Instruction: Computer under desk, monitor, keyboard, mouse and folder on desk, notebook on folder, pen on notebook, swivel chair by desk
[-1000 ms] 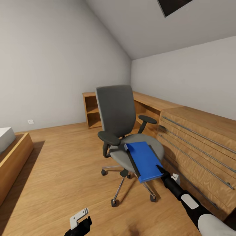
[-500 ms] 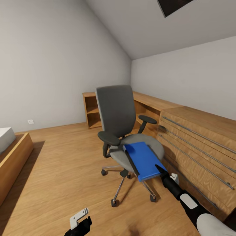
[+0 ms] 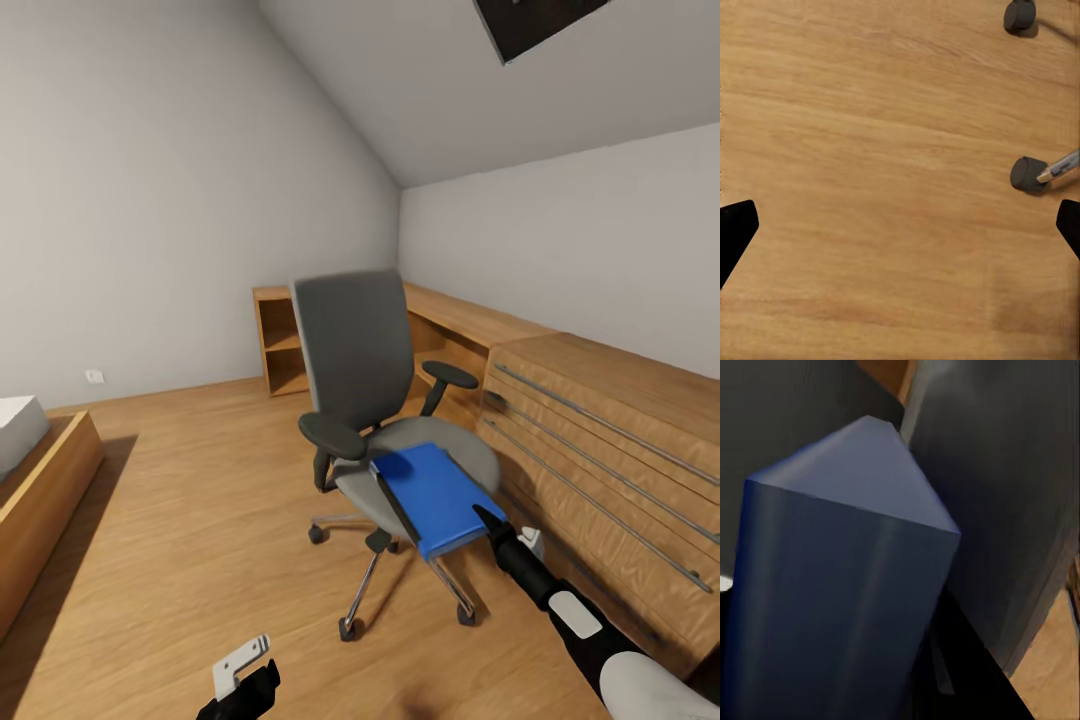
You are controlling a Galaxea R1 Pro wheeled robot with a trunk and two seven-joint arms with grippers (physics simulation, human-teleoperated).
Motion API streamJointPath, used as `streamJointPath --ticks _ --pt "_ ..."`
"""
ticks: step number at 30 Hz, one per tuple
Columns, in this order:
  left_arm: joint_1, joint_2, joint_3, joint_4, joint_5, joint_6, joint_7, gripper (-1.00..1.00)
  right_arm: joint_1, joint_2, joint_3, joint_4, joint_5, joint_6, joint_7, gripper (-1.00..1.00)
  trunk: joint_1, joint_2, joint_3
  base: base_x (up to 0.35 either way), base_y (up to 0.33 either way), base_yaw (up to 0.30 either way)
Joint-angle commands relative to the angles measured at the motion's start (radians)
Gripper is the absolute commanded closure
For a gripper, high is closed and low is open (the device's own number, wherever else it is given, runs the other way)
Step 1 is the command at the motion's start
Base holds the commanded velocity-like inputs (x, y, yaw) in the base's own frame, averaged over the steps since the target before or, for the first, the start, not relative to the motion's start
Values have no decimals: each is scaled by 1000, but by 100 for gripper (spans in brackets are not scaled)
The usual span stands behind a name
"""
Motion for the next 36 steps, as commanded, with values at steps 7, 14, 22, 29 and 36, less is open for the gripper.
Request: streamJointPath --ticks 7,14,22,29,36 --pt "0 0 -1 0 6 6 9 -100 0 -2 -3 0 -4 10 46 100 -27 49 21 0 0 0" --pt "0 -1 0 0 5 6 12 -100 0 -4 -3 -4 -4 10 48 100 -54 98 43 0 0 0" --pt "0 -2 -1 0 5 5 11 -100 0 -6 -3 -27 -4 -4 48 100 -85 154 68 0 0 0" --pt "0 -5 -1 1 5 5 11 -100 0 -11 -4 -39 -4 -29 34 100 -111 203 90 0 0 0" --pt "0 -6 -1 3 6 6 12 -100 23 -21 -4 -116 -4 -35 11 100 -138 252 112 0 0 0"
